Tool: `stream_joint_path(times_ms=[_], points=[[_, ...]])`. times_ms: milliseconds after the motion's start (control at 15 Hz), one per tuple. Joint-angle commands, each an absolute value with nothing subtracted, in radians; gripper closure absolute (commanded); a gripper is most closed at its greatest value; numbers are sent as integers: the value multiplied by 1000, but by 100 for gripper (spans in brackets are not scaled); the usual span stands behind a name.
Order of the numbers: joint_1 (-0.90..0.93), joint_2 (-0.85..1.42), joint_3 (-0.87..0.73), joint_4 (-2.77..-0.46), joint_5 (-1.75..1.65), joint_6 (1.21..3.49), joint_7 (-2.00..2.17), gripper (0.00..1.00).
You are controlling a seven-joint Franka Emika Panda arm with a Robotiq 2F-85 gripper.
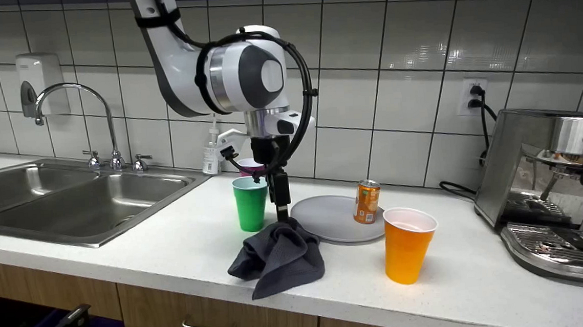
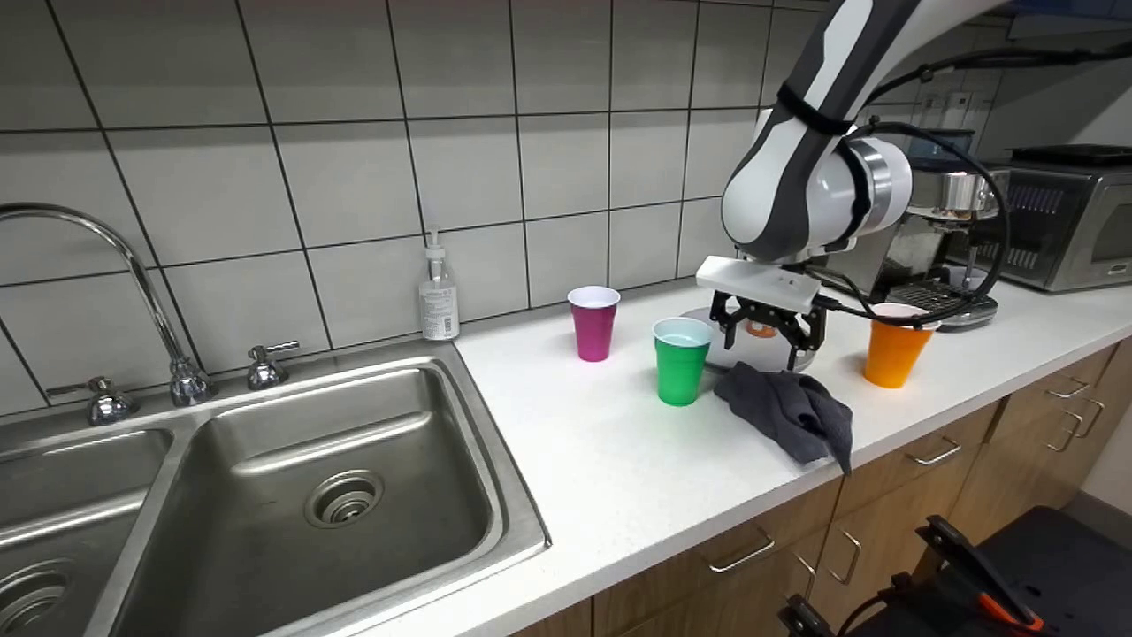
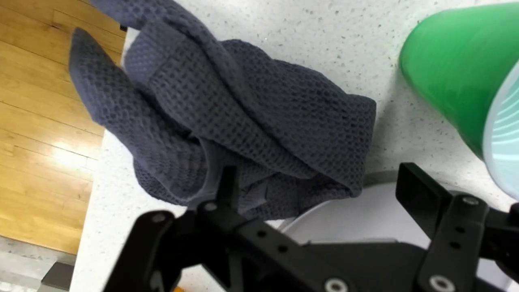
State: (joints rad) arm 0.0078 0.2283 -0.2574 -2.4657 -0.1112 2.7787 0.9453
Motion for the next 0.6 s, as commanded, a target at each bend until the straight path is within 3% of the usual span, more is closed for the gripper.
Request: stream_joint_path(times_ms=[0,533], points=[[16,173,-263,-2474,-120,2747,959,0],[6,117,-245,-2483,-123,2750,954,0]])
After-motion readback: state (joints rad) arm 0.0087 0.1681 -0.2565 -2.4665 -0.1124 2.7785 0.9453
